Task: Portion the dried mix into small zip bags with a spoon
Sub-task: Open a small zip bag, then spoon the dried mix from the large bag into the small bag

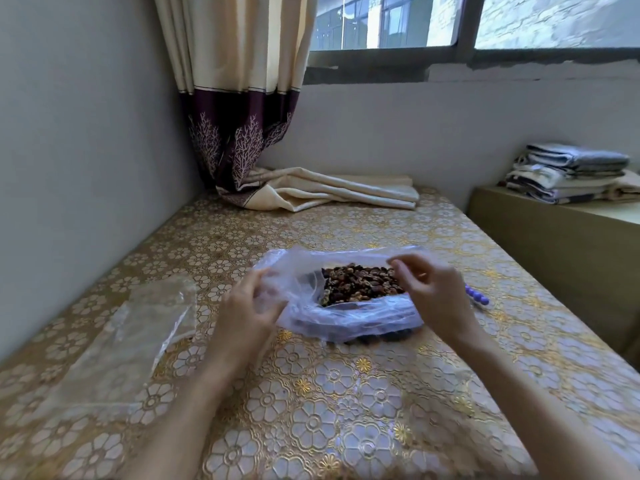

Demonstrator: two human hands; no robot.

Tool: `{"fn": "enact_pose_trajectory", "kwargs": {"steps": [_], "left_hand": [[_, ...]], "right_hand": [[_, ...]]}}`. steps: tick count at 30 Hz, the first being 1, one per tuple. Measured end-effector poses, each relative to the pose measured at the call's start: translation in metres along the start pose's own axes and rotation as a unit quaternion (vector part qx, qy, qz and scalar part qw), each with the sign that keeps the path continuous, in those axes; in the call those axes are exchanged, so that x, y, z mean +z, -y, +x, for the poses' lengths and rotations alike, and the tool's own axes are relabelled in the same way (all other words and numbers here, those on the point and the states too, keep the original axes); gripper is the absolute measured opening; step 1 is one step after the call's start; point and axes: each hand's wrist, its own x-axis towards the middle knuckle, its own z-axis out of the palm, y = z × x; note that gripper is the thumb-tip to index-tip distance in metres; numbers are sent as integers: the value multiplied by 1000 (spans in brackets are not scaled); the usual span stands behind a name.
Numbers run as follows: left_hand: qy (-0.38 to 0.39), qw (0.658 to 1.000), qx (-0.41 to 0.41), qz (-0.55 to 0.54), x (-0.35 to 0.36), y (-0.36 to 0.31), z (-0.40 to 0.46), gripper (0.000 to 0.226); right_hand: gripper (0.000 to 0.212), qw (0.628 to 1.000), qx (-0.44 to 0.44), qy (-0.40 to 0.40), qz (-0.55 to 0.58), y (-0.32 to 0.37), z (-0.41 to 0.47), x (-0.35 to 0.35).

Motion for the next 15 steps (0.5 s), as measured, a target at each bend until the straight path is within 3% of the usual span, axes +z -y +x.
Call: {"fn": "enact_pose_trajectory", "kwargs": {"steps": [3,7,11,15], "left_hand": [[-12,1000,7,4,8,4,5,40],[-30,999,8,16,13,9,13,63],[-26,999,29,26,18,15,18,58],[1,999,19,30,20,23,18,60]], "right_hand": [[17,982,98,-119,-109,-45,1,-19],[39,932,260,-59,-245,-92,-1,-30],[42,902,285,1,-324,-107,-2,-28],[27,918,292,-55,-264,-106,2,-28]]}}
